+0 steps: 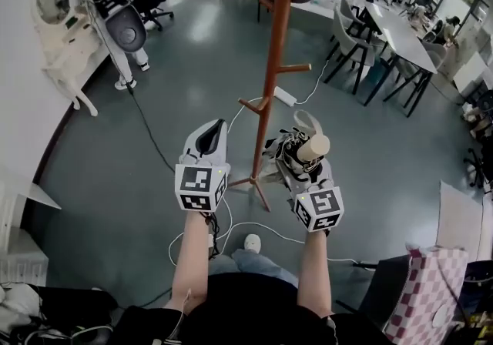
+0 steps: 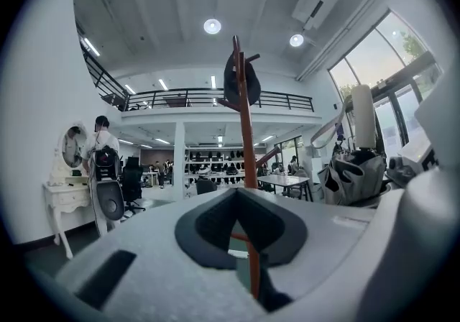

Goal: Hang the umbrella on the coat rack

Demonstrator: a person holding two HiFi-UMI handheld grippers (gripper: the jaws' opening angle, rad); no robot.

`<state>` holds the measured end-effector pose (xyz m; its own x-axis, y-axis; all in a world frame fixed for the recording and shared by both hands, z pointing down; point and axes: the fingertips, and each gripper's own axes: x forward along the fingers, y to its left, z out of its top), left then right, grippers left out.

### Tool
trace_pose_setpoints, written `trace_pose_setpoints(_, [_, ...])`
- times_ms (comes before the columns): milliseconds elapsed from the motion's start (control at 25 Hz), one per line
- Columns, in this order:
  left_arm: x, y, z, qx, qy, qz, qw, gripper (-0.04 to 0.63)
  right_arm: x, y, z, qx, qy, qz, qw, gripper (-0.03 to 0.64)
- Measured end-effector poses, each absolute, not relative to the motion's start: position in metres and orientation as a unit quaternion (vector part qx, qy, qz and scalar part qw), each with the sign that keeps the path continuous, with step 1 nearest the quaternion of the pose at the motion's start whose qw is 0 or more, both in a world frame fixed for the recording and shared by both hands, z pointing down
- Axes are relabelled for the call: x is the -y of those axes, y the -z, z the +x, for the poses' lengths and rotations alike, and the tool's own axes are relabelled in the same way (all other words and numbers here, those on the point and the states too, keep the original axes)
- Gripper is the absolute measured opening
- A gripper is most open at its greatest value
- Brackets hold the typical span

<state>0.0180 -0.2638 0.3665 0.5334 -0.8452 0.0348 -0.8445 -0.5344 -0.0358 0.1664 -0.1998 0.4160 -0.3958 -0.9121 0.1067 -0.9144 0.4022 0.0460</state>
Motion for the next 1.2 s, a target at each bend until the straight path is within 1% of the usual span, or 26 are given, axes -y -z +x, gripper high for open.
trace_pose_setpoints(200, [0.293, -0.37, 0.023, -0.495, 0.02, -0.869, 0.007, 0.003, 0.234, -0.426, 0.159, 0.861, -0.008, 0.504, 0.069, 0.295])
trace_pose_setpoints(600, [0.331, -0.375, 0.03, -0.49, 0.023, -0.871, 0.006, 0.003, 0.264, -0.458, 0.128, 0.886, -0.025, 0.451, 0.104, 0.295])
trace_pose_setpoints(1040, [0.343, -0.414, 0.027, -0.482, 0.02, -0.876, -0.01, 0.003, 0.276, -0.494, 0.104, 0.897, -0.034, 0.426, 0.115, 0.295])
trace_pose_setpoints(1200, [0.339, -0.438, 0.03, -0.48, 0.022, -0.877, -0.017, 0.003, 0.279, -0.513, 0.106, 0.894, -0.035, 0.431, 0.119, 0.295])
